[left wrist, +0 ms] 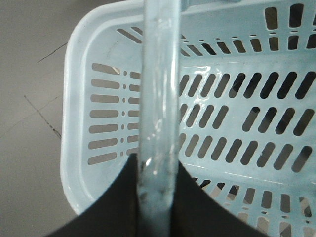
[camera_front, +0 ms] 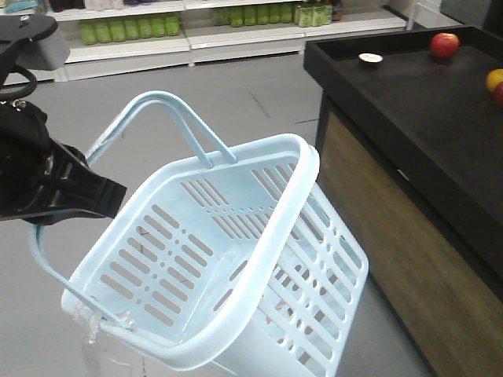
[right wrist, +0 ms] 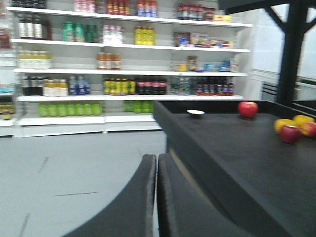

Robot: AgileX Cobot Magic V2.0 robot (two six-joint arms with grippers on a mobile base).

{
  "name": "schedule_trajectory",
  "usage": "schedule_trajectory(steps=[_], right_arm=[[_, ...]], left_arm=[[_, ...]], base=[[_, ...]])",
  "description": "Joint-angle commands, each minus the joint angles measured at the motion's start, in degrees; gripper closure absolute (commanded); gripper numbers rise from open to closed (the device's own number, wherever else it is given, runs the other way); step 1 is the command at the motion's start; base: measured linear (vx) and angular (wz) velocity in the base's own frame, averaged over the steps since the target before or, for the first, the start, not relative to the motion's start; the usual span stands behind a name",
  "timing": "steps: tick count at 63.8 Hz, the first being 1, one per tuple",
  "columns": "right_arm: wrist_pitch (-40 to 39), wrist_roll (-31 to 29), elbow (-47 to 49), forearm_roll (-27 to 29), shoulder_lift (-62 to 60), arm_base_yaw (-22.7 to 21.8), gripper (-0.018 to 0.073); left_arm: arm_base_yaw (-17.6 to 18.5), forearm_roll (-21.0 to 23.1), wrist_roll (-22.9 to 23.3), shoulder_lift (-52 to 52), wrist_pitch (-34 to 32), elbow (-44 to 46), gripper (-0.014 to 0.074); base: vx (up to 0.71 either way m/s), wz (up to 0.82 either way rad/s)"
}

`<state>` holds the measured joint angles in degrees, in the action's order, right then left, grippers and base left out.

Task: Pick three apples into basket with both arms
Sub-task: 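Drive the base around to the apple table holding the basket aloft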

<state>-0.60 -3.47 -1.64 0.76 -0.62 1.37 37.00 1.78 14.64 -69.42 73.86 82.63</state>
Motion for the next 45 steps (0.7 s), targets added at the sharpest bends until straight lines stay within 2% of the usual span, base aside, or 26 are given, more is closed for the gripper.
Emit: schedule_trajectory(steps=[1,45], right_arm=[[-4.4,-0.3,-0.8,-0.3,-0.6,-0.3,0.0564],[-4.4,-0.3,-0.8,-0.3,-0.6,-0.3,0.0564]], left_arm=[[0.4,0.8,0.7,1.6,-2.4,1.7,0.0603],[0.4,0.8,0.7,1.6,-2.4,1.7,0.0603]], base=[[-0.16,0.60],[-0.08,0.52]])
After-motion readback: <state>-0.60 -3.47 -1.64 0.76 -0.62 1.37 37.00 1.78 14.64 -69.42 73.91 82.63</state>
